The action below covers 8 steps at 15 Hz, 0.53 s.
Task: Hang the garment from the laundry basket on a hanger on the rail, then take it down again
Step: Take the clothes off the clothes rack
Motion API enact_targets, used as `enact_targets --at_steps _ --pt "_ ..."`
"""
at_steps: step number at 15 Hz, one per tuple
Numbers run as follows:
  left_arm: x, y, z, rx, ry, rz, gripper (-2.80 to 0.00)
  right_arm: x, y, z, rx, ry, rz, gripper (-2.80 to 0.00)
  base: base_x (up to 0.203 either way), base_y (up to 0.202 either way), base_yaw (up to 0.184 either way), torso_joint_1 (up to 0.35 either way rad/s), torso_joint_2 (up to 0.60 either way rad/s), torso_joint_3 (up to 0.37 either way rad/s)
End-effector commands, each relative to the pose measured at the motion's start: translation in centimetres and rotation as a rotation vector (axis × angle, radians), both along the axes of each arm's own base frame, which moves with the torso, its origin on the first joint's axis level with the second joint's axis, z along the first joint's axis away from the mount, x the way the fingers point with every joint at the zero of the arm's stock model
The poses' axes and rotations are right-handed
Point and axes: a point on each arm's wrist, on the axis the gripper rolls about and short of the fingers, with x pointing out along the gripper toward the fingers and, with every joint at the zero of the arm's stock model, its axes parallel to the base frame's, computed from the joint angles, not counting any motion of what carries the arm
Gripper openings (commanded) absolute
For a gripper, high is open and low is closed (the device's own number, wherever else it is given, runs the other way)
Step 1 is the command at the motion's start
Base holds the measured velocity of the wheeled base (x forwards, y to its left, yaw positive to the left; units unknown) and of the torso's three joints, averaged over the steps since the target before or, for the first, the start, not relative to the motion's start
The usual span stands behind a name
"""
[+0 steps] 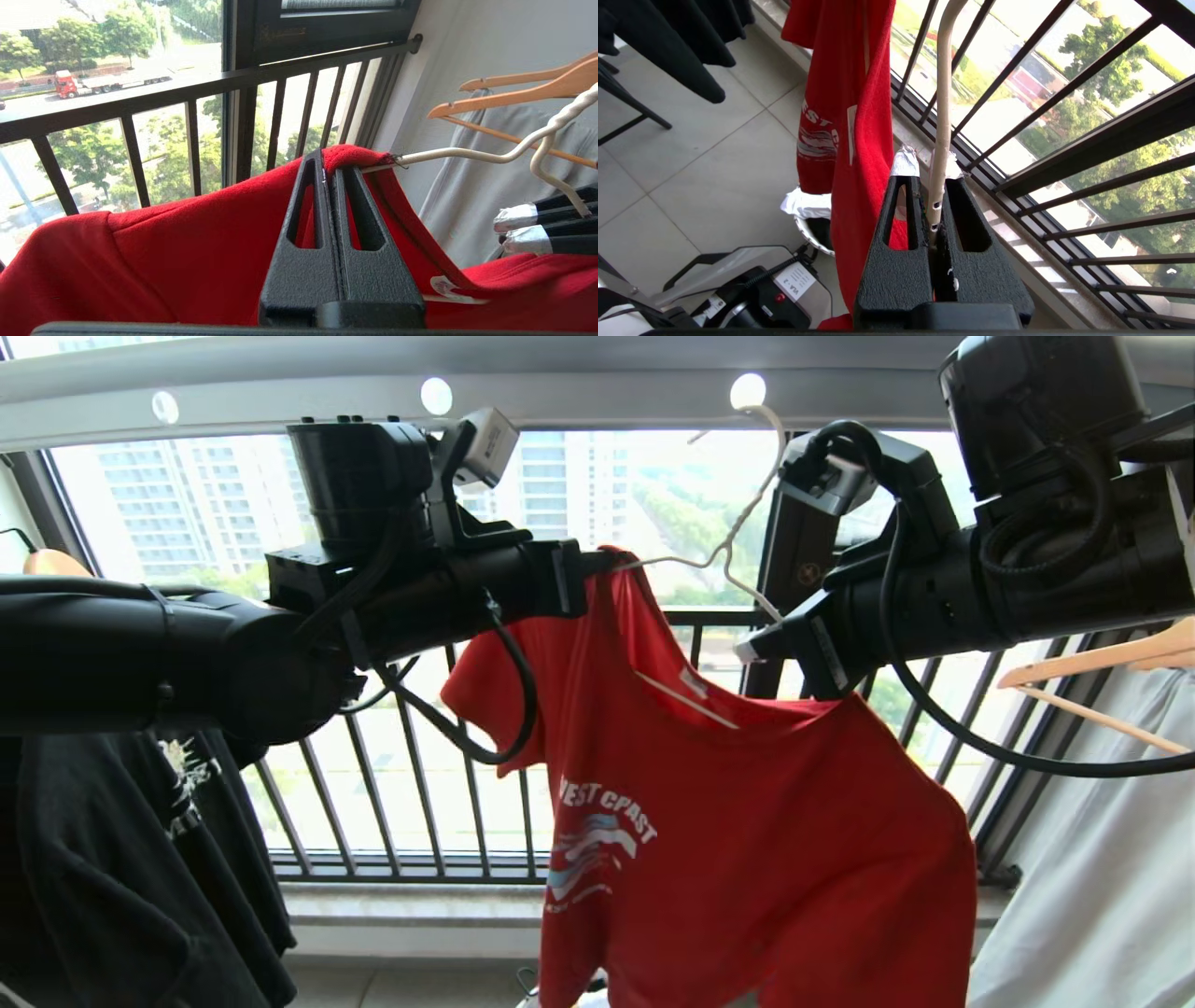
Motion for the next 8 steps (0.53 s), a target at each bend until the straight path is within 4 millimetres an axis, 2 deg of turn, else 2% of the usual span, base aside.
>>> enact_targets --at_steps 1,8 --pt "-0.18 0.08 -0.70 0.017 0.026 -0.002 -2.80 0.16 0.12 -0.07 0.001 -0.003 0.002 -2.80 0.000 0.000 0.000 0.000 0.00 0.000" --pt "0.72 0.07 -1.43 -0.003 -0.001 0.036 -2.80 0.23 0.17 -0.22 -0.003 0.003 0.002 -2.80 0.000 0.000 0.000 0.000 0.00 0.000"
